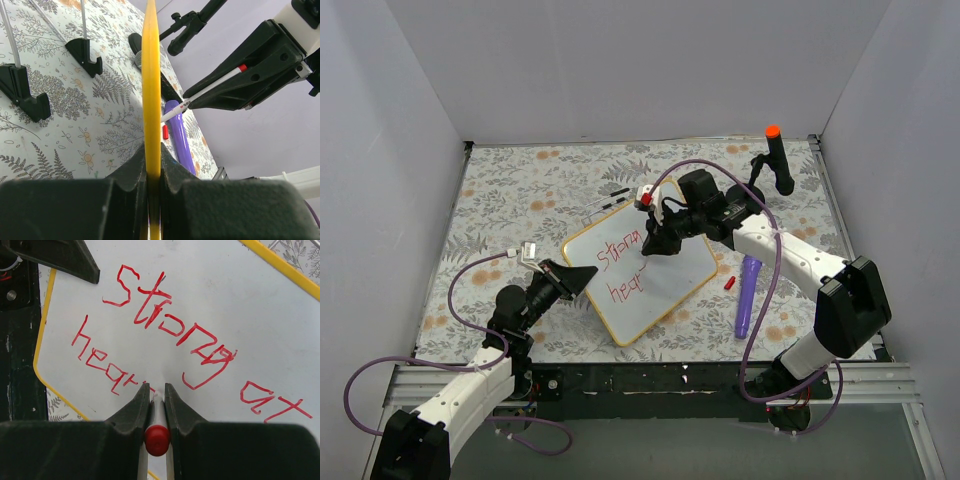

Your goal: Write a sentence on the whiteboard

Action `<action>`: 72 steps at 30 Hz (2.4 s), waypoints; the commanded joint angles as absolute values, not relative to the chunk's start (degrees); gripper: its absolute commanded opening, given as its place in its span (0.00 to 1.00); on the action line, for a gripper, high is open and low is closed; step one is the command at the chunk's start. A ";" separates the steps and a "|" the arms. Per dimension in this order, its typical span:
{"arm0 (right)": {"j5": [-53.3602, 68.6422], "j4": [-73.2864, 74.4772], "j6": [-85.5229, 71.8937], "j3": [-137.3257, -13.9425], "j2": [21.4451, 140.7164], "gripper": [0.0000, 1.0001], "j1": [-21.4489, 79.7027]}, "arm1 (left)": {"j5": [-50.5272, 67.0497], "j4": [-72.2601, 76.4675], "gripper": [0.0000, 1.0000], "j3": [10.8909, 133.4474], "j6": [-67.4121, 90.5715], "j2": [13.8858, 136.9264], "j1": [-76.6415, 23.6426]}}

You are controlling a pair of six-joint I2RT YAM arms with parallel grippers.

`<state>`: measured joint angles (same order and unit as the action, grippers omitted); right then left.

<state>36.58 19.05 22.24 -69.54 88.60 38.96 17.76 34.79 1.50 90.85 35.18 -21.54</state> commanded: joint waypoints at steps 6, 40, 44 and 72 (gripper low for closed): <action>40.25 16.35 22.50 -70.66 87.19 0.01 38.67 | 18.99 44.21 0.00 1.05 91.85 34.19 -21.71; 40.17 17.75 24.26 -64.25 86.92 0.01 38.67 | 18.98 44.12 0.00 1.05 91.76 34.10 -21.80; 37.53 17.93 24.34 -65.74 86.49 0.01 38.58 | 19.07 44.03 0.00 1.14 91.67 33.93 -21.71; 53.79 25.58 30.76 -66.54 72.86 0.01 27.78 | 21.00 43.59 0.00 0.62 89.74 32.96 -21.71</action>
